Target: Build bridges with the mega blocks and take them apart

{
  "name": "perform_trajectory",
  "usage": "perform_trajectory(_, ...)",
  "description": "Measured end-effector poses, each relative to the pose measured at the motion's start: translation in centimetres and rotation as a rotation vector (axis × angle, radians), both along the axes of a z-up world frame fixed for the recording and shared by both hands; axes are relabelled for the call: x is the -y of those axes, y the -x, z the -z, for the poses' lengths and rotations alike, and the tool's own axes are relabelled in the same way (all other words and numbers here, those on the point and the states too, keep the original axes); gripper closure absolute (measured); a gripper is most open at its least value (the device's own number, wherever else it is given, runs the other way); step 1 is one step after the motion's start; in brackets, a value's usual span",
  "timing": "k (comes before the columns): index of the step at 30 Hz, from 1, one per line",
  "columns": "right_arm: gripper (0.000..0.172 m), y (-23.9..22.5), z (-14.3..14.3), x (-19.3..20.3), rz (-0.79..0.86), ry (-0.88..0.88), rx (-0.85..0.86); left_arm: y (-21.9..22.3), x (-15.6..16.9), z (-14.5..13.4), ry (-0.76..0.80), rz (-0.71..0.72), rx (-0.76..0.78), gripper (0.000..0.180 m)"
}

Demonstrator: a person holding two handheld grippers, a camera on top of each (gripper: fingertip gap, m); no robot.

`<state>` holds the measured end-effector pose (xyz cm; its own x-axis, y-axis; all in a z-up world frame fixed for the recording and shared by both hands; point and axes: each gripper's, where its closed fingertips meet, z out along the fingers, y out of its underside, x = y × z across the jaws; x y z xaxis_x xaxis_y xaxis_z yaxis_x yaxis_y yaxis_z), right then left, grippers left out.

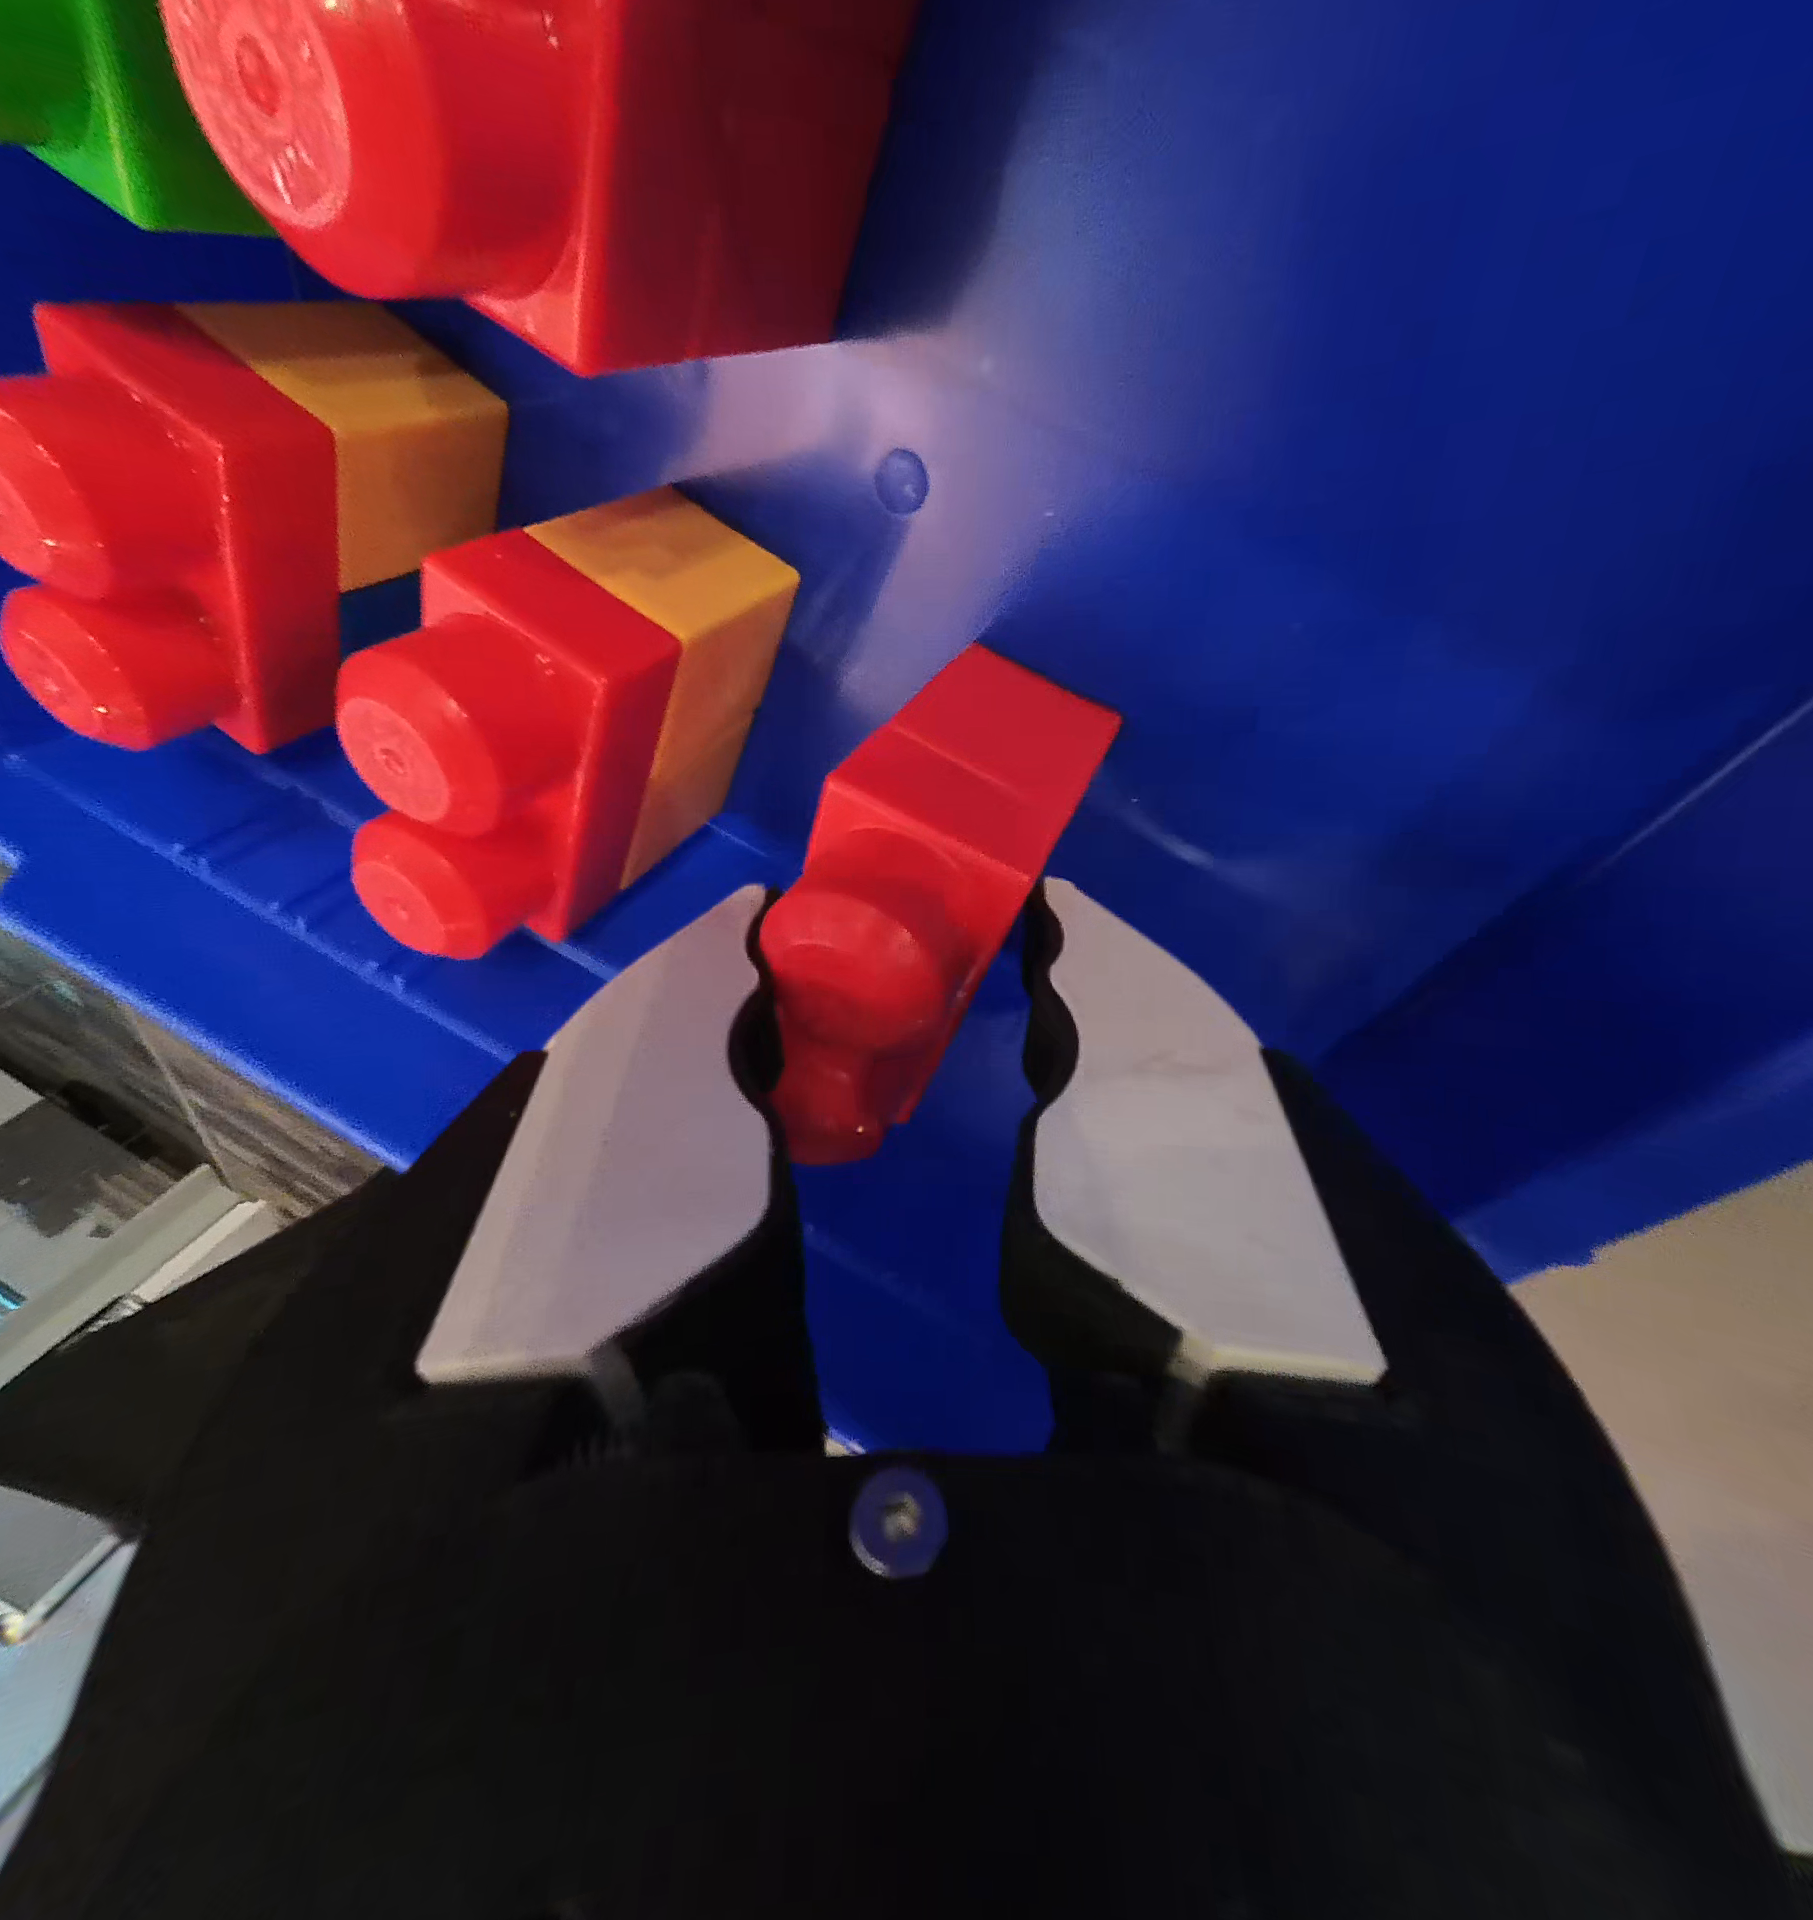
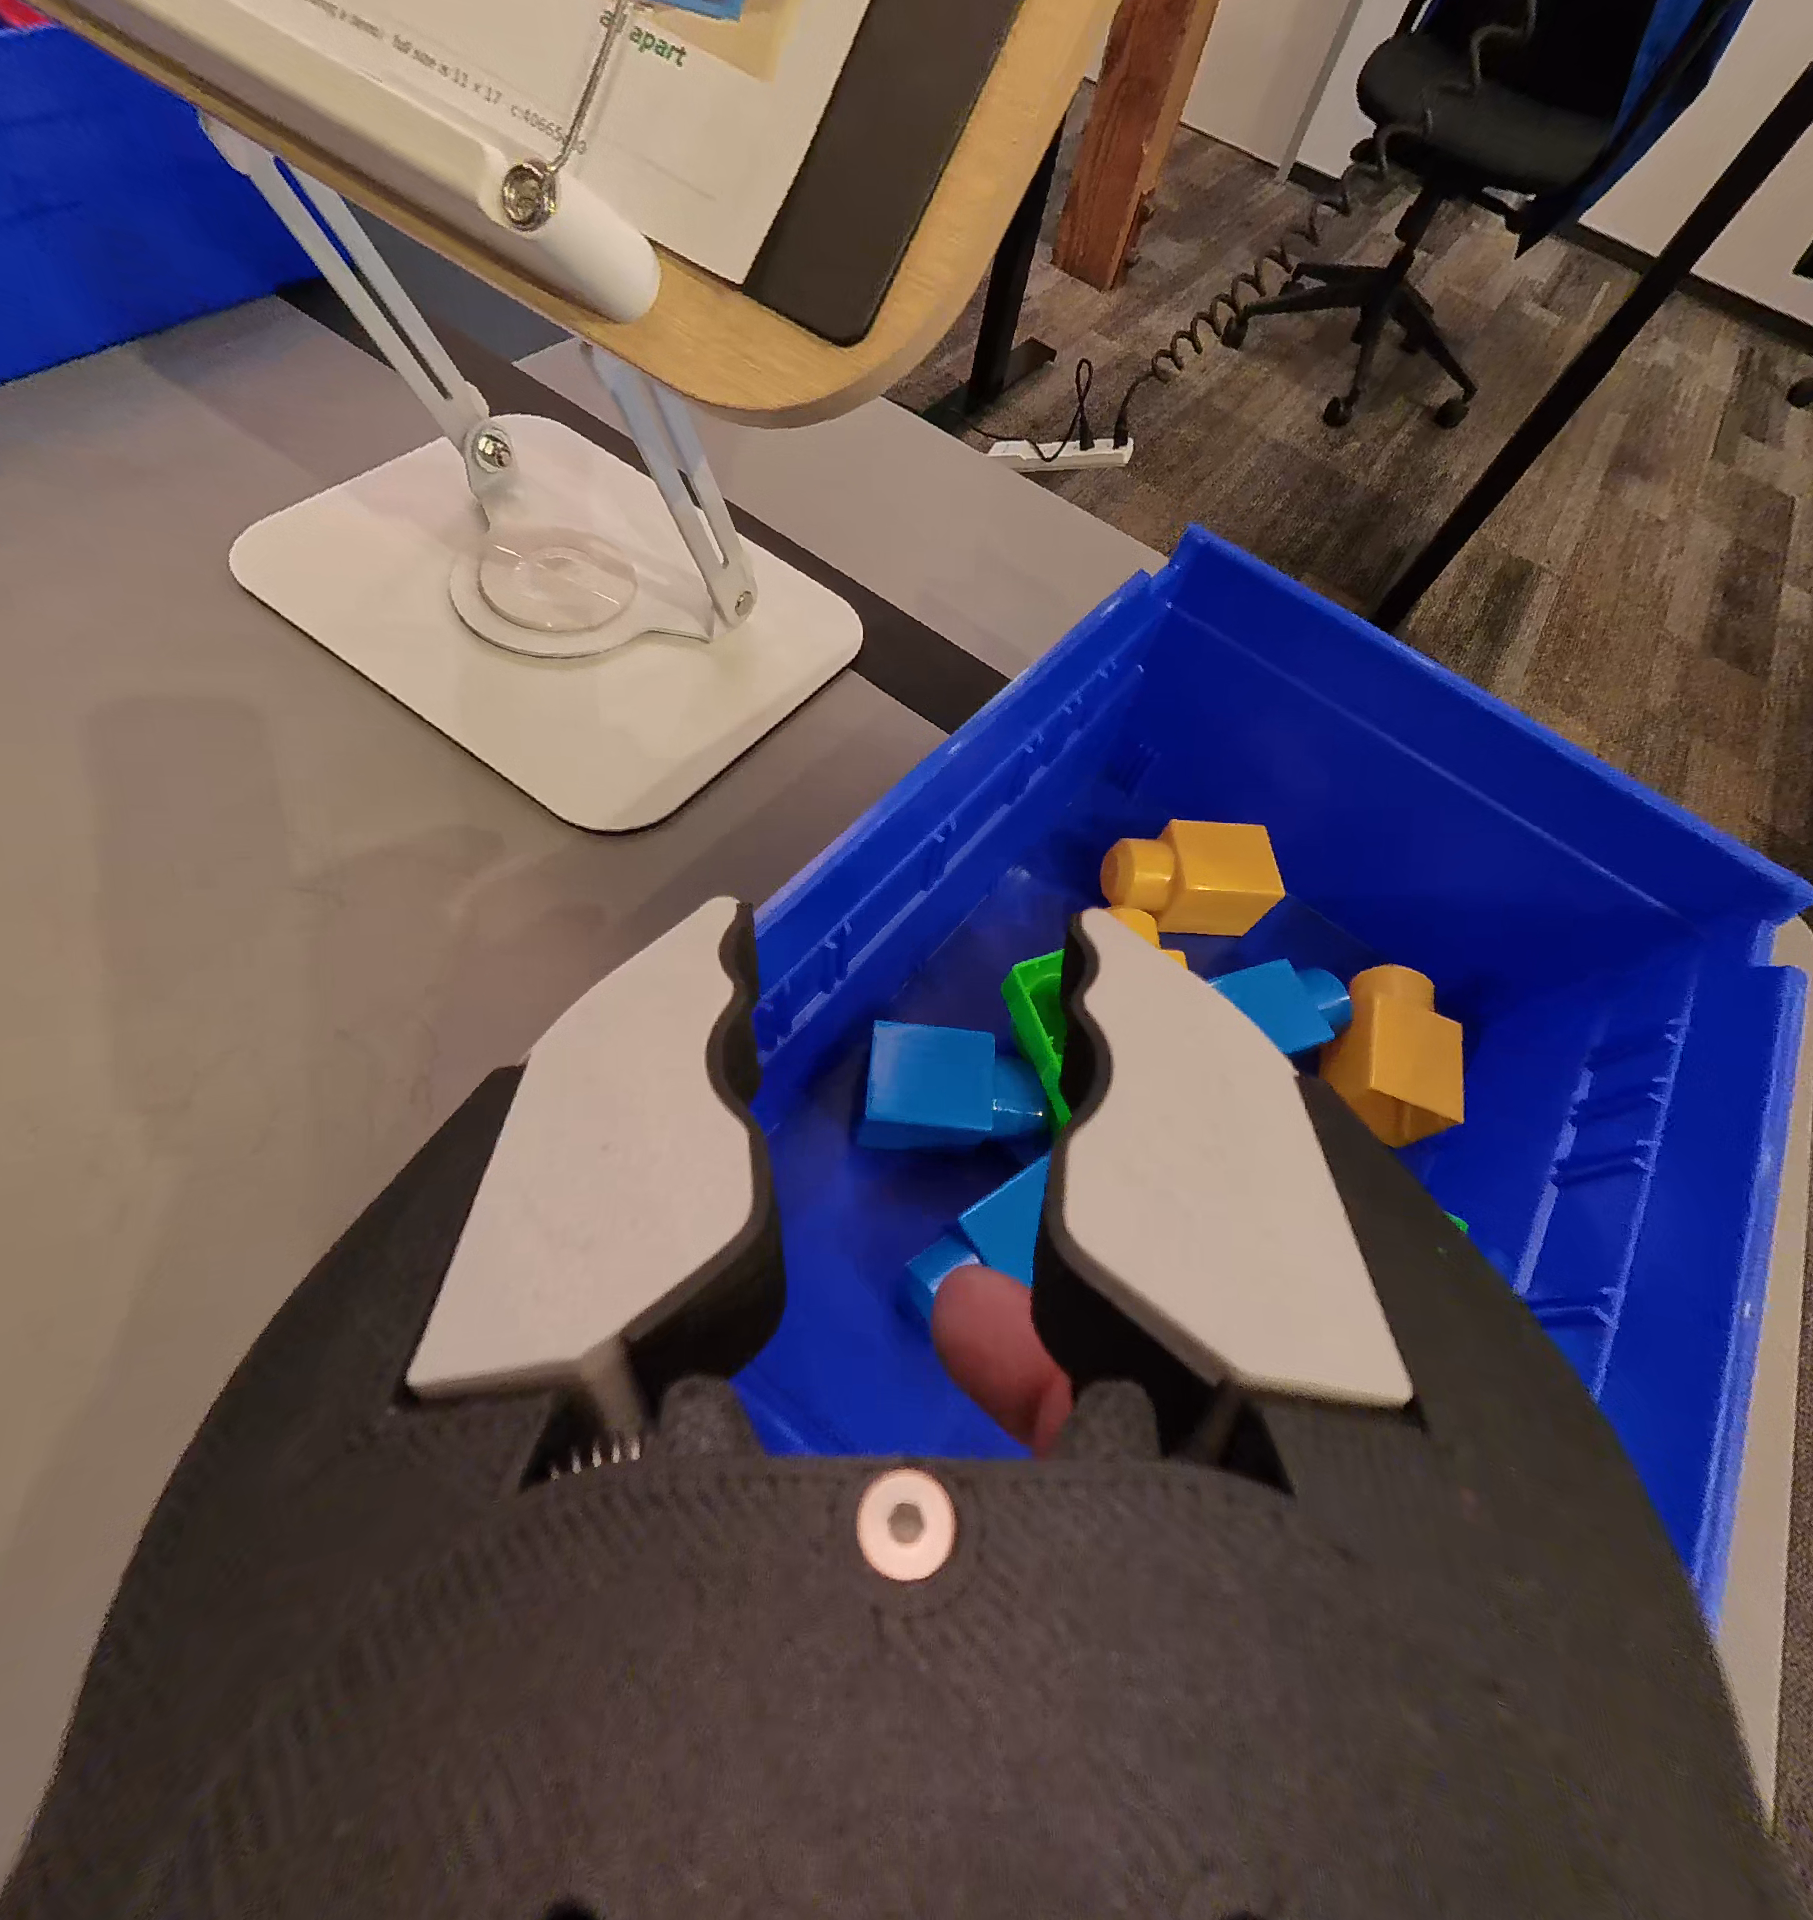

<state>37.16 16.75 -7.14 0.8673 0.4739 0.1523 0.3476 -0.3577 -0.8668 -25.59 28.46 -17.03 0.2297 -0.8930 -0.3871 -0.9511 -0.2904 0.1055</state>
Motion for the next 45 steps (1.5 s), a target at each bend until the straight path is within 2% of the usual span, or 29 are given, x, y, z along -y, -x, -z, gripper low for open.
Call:
perform_trajectory(4, 0.117, 0.5, -0.3, 0.2, -0.015, -0.008, 0.002, -0.8, 1.4, -0.1, 0.065, -0.059, 0.064, 0.139)
perform_trajectory(7, 0.117, 1.0, -0.3, 0.3, -0.029, -0.011, 0.003, -0.9, 1.7, 0.6, 0.099, -0.072, 0.062, 0.134)
perform_trajectory(10, 0.119, 1.4, -0.4, 0.4, -0.041, -0.014, 0.004, 0.1, 1.7, 2.2, 0.088, -0.050, -0.047, 0.122)
perform_trajectory(13, 0.120, 1.6, -0.5, 0.5, -0.047, -0.022, 0.003, -1.1, 1.7, 1.9, 0.091, -0.080, 0.073, 0.137)
perform_trajectory(16, 0.120, 1.9, -0.7, 0.6, -0.056, -0.029, -0.001, -1.2, 1.7, 1.3, 0.073, -0.094, 0.113, 0.137)
perform_trajectory(19, 0.126, 3.0, -2.0, 1.3, -0.109, -0.097, 0.001, -2.9, 1.9, -1.2, 0.011, -0.158, 0.328, 0.138)
perform_trajectory(22, 0.131, 5.5, -4.6, 2.8, -0.221, -0.233, 0.036, -7.0, 3.4, -5.8, -0.028, -0.196, 0.682, 0.138)
perform_trajectory(24, 0.142, 8.4, -6.4, 4.4, -0.329, -0.335, 0.082, -11.5, 5.9, -9.5, 0.038, -0.166, 0.993, 0.138)
perform_trajectory(27, 0.149, 13.2, -7.9, 6.9, -0.491, -0.420, 0.141, -17.6, 10.3, -14.3, 0.161, -0.079, 1.369, 0.139)
perform_trajectory(32, 0.151, 21.3, -9.8, 10.5, -0.721, -0.558, 0.134, -26.1, 17.5, -16.5, 0.434, 0.027, 1.723, 0.139)
perform_trajectory(36, 0.152, 26.3, -8.2, 12.2, -0.870, -0.592, 0.171, -30.2, 21.6, -16.2, 0.639, 0.042, 1.884, 0.139)
perform_trajectory(40, 0.152, 28.7, -6.6, 13.6, -0.960, -0.608, 0.183, -32.2, 23.8, -14.9, 0.754, 0.024, 1.911, 0.140)
perform_trajectory(45, 0.150, 29.7, -4.9, 13.6, -0.973, -0.603, 0.245, -33.6, 25.8, -13.8, 0.868, 0.028, 1.894, 0.139)
